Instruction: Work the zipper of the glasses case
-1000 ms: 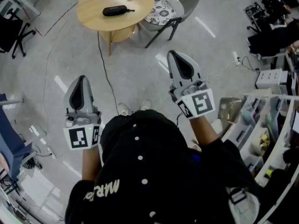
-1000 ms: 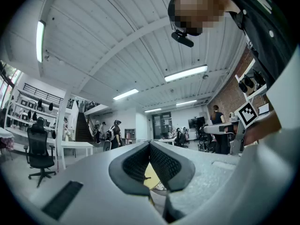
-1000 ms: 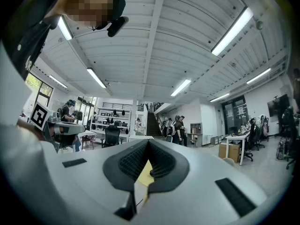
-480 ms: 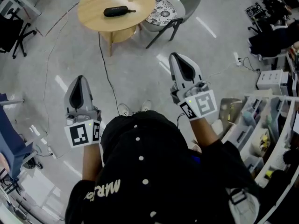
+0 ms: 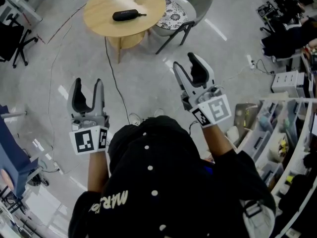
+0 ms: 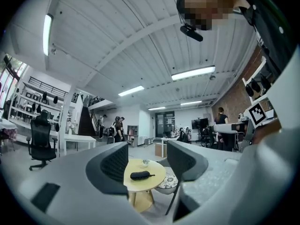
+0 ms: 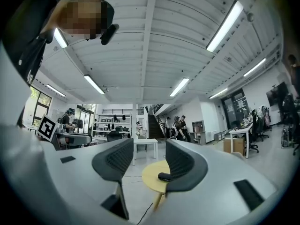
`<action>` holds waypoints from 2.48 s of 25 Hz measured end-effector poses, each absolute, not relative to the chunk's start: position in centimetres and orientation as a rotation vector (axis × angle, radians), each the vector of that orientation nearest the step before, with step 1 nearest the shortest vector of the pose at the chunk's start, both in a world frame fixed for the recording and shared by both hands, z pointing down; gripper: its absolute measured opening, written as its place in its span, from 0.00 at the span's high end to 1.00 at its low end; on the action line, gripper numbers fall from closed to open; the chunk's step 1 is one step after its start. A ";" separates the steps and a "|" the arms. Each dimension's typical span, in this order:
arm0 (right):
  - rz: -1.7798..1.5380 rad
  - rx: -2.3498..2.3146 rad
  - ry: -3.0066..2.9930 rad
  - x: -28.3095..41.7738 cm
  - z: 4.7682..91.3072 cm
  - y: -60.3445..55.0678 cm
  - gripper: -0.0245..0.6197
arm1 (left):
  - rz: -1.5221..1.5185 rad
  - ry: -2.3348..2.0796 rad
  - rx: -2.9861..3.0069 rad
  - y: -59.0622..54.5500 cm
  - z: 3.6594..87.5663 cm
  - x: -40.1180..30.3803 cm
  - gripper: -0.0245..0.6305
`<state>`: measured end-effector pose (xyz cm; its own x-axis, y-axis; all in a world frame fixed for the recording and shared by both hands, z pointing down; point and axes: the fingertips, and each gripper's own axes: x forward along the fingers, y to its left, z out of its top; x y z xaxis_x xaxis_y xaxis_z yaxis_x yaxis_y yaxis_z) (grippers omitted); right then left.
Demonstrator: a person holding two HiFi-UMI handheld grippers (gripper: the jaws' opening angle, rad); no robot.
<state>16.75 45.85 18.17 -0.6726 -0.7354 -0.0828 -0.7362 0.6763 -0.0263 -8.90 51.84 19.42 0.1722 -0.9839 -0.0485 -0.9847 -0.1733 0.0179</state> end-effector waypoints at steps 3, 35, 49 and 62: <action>0.035 -1.252 2.793 15.0 18.3 46.6 0.62 | 0.064 1.977 -2.410 52.0 19.6 -10.6 0.58; -0.027 -1.259 2.808 13.6 20.7 22.4 0.64 | -0.090 1.980 -2.414 30.5 21.8 -12.8 0.58; -0.109 -1.043 2.883 15.7 21.1 2.9 0.64 | -0.200 2.069 -2.370 12.6 21.7 -9.3 0.58; -0.149 -0.973 3.001 13.2 25.6 -3.9 0.65 | -0.309 2.094 -2.512 6.2 27.3 -9.6 0.58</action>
<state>13.18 -3.89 25.62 -0.8101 -0.5846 0.0449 -0.5862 0.8057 -0.0846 -9.65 6.18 27.30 0.1739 -0.9565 0.2341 -0.9834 -0.1812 -0.0099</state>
